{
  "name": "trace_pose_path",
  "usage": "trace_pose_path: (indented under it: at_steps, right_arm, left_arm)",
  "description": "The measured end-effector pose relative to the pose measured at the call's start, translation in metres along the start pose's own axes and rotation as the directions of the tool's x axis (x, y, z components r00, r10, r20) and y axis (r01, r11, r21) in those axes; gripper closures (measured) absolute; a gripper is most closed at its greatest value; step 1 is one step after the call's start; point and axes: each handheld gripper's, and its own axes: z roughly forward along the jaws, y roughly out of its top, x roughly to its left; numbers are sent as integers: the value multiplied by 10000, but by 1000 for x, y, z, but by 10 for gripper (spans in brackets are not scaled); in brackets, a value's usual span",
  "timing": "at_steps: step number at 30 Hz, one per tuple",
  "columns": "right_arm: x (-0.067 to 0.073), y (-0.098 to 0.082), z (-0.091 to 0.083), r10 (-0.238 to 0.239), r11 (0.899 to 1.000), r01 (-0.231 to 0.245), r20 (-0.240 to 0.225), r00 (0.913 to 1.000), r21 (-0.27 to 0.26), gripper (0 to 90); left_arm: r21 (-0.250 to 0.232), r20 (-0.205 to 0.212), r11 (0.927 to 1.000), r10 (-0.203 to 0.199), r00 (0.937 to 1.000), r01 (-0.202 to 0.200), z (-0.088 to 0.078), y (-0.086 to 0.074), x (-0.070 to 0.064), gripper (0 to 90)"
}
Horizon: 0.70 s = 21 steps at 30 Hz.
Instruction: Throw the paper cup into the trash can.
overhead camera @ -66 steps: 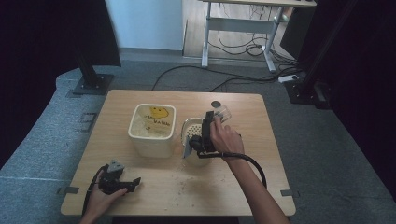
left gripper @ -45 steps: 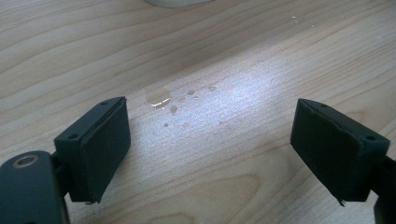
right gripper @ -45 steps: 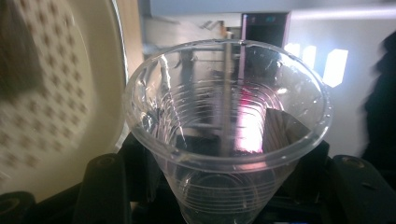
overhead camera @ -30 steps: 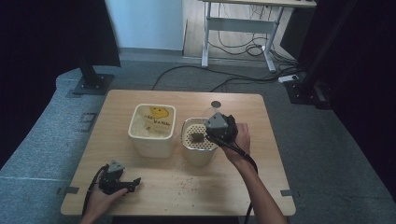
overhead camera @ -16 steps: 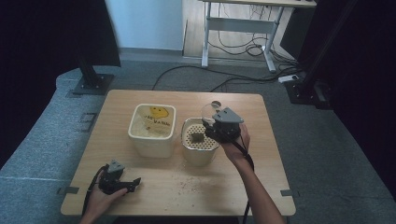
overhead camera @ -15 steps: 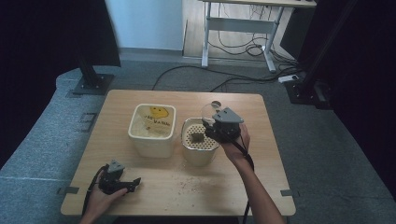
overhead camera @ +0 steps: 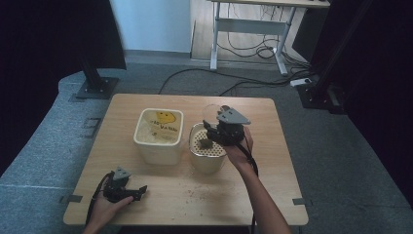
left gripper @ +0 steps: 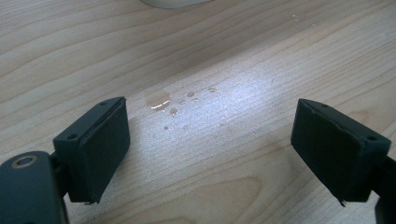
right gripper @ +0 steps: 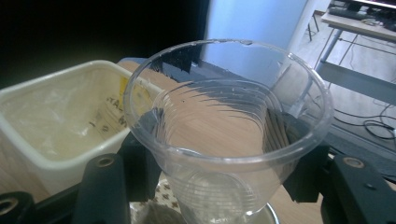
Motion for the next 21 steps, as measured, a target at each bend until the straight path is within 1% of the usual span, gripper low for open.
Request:
trace_pose_path:
  at_steps: [2, 3, 4, 5, 6, 7, 8, 9, 10, 11, 12, 13, 14, 15, 16, 18, 19, 20, 21]
  right_arm:
    - [2, 1, 2, 59, 10000, -59, -62, 10000, -32, 400]
    - [7, 5, 7, 165, 9998, -169, -296, 9994, -106, 399]
    - [7, 5, 7, 165, 9998, -169, -296, 9994, -106, 399]
    - [9, 6, 10, 234, 9996, -239, -408, 9989, -117, 398]
    - [15, 10, 18, 400, 9991, -408, -641, 9971, -99, 398]
    - [19, 12, 23, 403, 9991, -411, -754, 9963, -95, 398]
    - [19, 12, 23, 403, 9991, -411, -754, 9963, -95, 398]
    - [27, 17, 35, 445, 9990, -451, -972, 9943, -38, 397]
    - [27, 17, 35, 445, 9990, -451, -972, 9943, -38, 397]
    - [30, 19, 40, 492, 9988, -497, -1057, 9932, -23, 396]
    - [39, 26, 51, 514, 9987, -519, -1327, 9898, 3, 395]
    - [42, 28, 55, 520, 9986, -521, -1390, 9889, 31, 394]
    - [42, 28, 55, 520, 9986, -521, -1390, 9889, 31, 394]
    - [52, 35, 65, 468, 9989, -466, -1624, 9856, 45, 391]
    - [52, 35, 65, 468, 9989, -466, -1624, 9856, 45, 391]
    - [59, 39, 74, 421, 9991, -412, -1772, 9833, 86, 383]
    - [64, 42, 81, 451, 9990, -428, -1908, 9806, 159, 364]
    - [67, 44, 87, 519, 9984, -465, -2084, 9767, 305, 308]
    - [71, 45, 94, 643, 9970, -530, -2238, 9725, 560, 219]
  left_arm:
    - [0, -7, 10000, 7, 10000, -7, 0, 0, 0, 117]
    - [10, -3, 10000, 3, 10000, -3, 0, 0, 0, 117]
    - [9, -1, 10000, -1, 10000, 1, 0, 0, 0, 117]
    - [7, -7, 10000, 8, 10000, -8, 0, 0, 0, 117]
    - [15, -5, 10000, 10, 10000, -10, 0, 0, 0, 117]
    - [15, -5, 10000, 10, 10000, -10, 0, 0, 0, 117]
    - [15, -9, 10000, 14, 10000, -14, 0, 0, 0, 117]
    - [10, -14, 10000, 16, 10000, -16, 0, 0, 0, 118]
    - [9, -11, 10000, 16, 10000, -16, 0, 0, 0, 118]
    - [12, 7, 10000, 12, 10000, -12, 0, 0, 0, 118]
    - [5, 16, 10000, 21, 10000, -21, 0, 0, 0, 118]
    - [9, 40, 10000, 22, 10000, -23, 0, 0, 1, 118]
    - [9, 40, 10000, 22, 10000, -23, 0, 0, 1, 117]
    - [0, 51, 10000, 48, 10000, -48, 0, 0, 1, 117]
    - [0, 51, 10000, 48, 10000, -48, 0, 0, 1, 117]
    - [1, 59, 10000, 34, 10000, -34, 0, 0, 1, 117]
    - [4, 65, 10000, 36, 10000, -36, 0, 0, 1, 117]
    - [13, 54, 10000, 64, 10000, -64, 0, 0, 1, 117]
    - [16, 45, 10000, 81, 10000, -81, 0, 0, 1, 117]
